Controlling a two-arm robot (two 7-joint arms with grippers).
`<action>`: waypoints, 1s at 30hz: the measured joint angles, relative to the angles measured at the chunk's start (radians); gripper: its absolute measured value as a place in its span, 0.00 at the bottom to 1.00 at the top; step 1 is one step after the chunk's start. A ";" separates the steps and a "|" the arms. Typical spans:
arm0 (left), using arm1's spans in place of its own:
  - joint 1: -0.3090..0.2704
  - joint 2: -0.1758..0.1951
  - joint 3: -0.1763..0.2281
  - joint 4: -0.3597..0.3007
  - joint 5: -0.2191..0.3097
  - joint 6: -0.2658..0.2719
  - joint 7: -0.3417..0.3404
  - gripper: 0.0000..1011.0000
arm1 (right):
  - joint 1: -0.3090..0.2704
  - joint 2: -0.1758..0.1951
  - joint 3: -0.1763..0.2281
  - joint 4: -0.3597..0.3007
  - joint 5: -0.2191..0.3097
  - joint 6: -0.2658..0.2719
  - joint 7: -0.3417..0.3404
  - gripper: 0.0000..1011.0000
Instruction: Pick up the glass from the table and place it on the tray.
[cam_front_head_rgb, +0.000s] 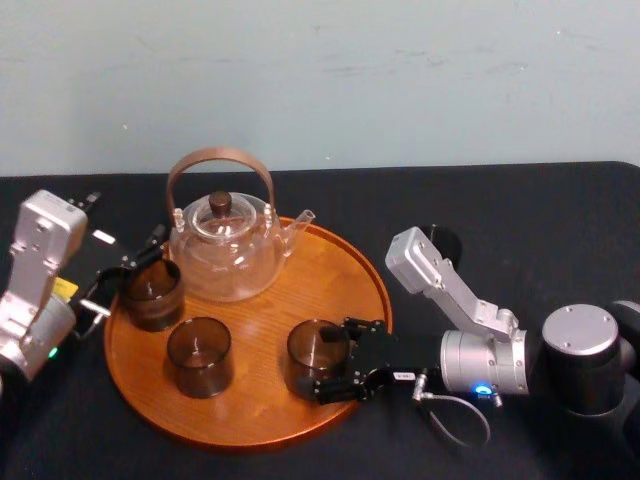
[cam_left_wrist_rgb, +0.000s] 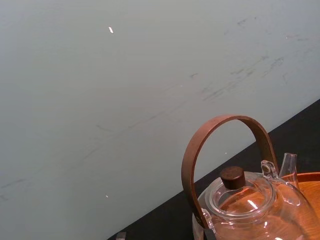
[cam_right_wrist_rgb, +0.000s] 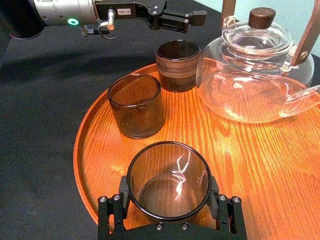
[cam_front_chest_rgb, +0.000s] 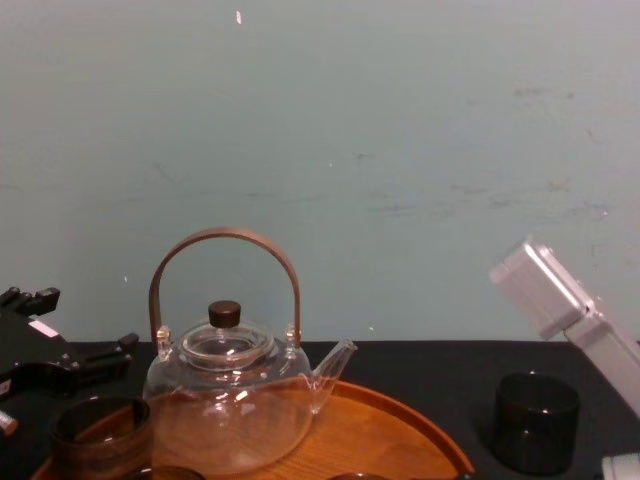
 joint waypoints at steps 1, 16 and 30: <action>0.000 0.000 0.000 0.000 0.000 0.000 0.000 0.99 | -0.001 0.000 -0.001 0.000 -0.005 -0.003 -0.003 0.89; 0.000 0.000 0.000 0.000 0.000 0.000 0.000 0.99 | -0.002 0.001 -0.001 0.000 -0.007 0.001 -0.005 0.95; 0.000 0.000 0.000 0.000 0.000 0.000 0.000 0.99 | -0.002 0.001 0.000 -0.001 -0.005 0.001 -0.004 0.99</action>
